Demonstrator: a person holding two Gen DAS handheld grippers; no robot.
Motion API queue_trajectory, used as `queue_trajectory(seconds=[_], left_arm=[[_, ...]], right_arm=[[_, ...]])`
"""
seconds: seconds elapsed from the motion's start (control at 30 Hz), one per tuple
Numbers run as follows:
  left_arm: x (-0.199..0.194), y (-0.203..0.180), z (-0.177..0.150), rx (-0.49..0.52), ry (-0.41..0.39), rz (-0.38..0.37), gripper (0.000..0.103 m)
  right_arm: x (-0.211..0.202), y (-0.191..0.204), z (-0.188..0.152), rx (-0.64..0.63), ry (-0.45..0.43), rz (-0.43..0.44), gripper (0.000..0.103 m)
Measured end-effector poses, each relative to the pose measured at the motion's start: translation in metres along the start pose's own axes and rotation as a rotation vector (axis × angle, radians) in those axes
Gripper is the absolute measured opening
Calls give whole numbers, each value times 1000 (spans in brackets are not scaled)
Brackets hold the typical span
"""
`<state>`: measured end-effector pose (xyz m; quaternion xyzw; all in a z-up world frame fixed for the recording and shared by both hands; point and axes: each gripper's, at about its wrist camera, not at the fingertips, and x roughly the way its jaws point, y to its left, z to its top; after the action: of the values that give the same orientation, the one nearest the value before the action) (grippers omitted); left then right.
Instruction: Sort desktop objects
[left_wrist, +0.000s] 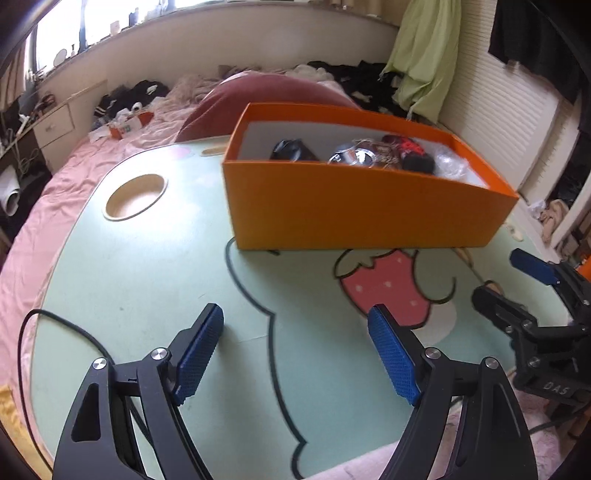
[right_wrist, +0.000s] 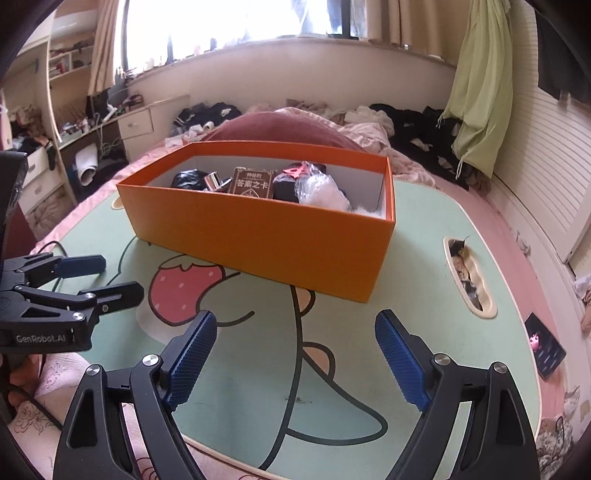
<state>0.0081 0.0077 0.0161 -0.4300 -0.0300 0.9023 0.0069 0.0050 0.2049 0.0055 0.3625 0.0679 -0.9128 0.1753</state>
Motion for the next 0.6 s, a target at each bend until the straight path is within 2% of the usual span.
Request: queue_trajectory(seconds=[0.07, 0.1, 0.13, 0.6], left_arm=[[3, -3, -3, 25, -8, 38, 93], [5, -3, -4, 22, 4, 27, 103], [5, -3, -5, 28, -5, 29, 103], [6, -3, -5, 30, -1, 20, 103]], right_arm=[[7, -4, -1, 16, 32, 1, 92], [12, -6, -2, 21, 57, 0, 98], [14, -6, -3, 16, 67, -10, 103], [13, -8, -4, 10, 65, -10, 103]])
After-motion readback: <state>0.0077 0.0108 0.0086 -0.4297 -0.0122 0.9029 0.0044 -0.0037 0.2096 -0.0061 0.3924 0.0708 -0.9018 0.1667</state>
